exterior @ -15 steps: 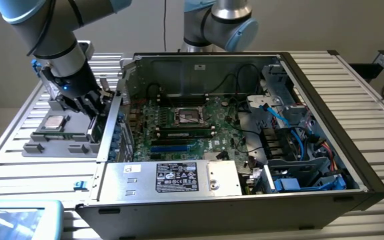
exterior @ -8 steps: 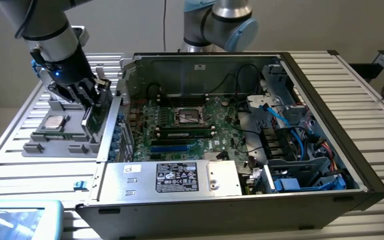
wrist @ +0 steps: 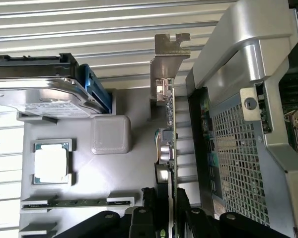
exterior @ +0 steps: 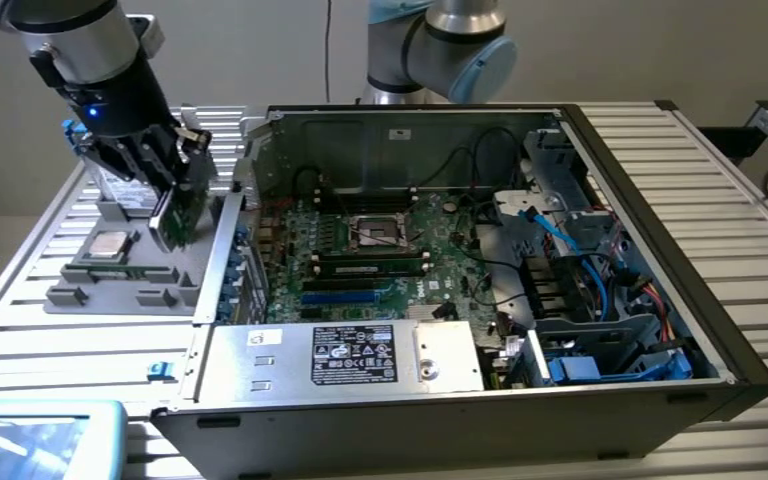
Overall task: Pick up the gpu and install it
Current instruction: 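Pick up the gpu and move the gpu toward the slot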
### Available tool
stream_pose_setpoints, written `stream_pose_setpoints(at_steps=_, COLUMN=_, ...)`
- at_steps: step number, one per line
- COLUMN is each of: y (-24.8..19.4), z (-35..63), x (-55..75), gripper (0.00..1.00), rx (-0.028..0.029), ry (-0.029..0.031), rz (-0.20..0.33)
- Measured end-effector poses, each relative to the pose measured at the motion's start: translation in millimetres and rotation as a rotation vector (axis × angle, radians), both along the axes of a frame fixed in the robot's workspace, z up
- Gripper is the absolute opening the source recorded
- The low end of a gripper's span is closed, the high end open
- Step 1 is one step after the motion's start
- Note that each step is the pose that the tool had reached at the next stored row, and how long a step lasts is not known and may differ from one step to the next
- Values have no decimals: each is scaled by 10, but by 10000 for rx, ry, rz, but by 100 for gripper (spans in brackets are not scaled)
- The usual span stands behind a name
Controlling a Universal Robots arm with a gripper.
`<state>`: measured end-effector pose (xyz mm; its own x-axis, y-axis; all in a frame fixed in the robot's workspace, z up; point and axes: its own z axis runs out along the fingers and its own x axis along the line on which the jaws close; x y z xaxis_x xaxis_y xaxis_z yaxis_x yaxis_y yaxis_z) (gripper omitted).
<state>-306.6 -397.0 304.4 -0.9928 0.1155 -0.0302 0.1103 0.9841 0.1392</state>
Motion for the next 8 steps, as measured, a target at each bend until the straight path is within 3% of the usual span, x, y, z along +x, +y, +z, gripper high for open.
stream_pose_setpoints(at_steps=8, y=-2, z=364, x=-12, gripper=28, rx=0, ry=0, rz=-1)
